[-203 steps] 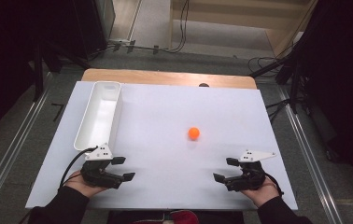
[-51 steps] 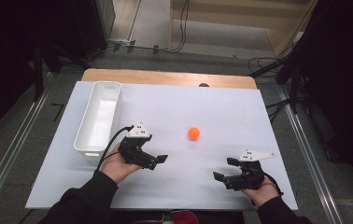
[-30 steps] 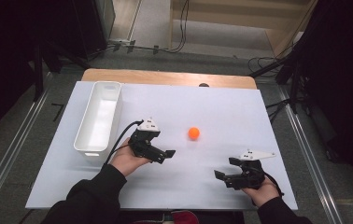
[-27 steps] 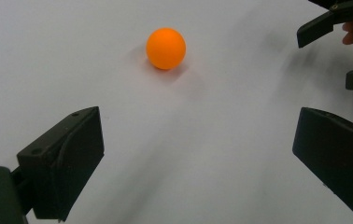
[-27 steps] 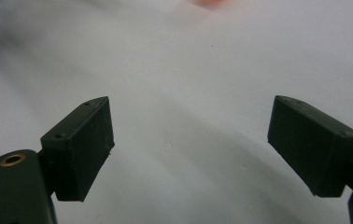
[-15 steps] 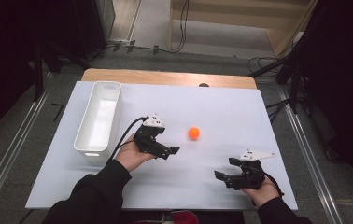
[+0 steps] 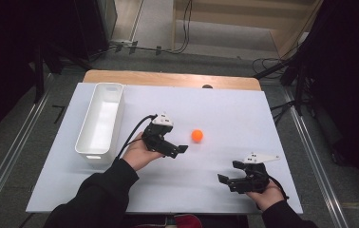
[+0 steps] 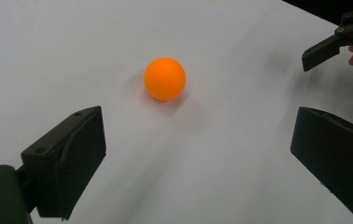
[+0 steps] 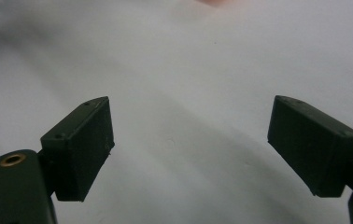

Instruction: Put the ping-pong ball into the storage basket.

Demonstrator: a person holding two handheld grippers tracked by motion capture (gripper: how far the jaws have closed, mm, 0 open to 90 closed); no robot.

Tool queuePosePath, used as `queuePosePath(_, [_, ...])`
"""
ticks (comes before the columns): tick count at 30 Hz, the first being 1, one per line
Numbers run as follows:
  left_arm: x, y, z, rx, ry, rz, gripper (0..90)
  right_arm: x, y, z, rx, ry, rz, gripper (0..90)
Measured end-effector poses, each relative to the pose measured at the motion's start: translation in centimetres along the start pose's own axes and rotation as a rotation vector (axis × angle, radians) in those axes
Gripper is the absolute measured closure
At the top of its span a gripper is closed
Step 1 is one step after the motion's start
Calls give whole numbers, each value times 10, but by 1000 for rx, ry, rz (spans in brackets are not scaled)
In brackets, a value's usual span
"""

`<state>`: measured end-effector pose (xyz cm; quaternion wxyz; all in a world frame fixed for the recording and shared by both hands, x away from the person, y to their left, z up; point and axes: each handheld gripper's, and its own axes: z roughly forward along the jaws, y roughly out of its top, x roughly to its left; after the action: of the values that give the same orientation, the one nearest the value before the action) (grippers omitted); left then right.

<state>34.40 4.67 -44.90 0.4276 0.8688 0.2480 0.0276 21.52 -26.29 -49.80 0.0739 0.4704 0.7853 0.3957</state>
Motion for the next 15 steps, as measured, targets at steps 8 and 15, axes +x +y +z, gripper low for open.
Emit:
queuePosePath(8, [0, 5, 5, -9, -19, -3, 37, 0, 0, 0, 5, 5, -3, 130])
queuePosePath(15, [-1, 10, 11, -3, -14, 13, 37, 1, 0, 0, 6, 11, -17, 131])
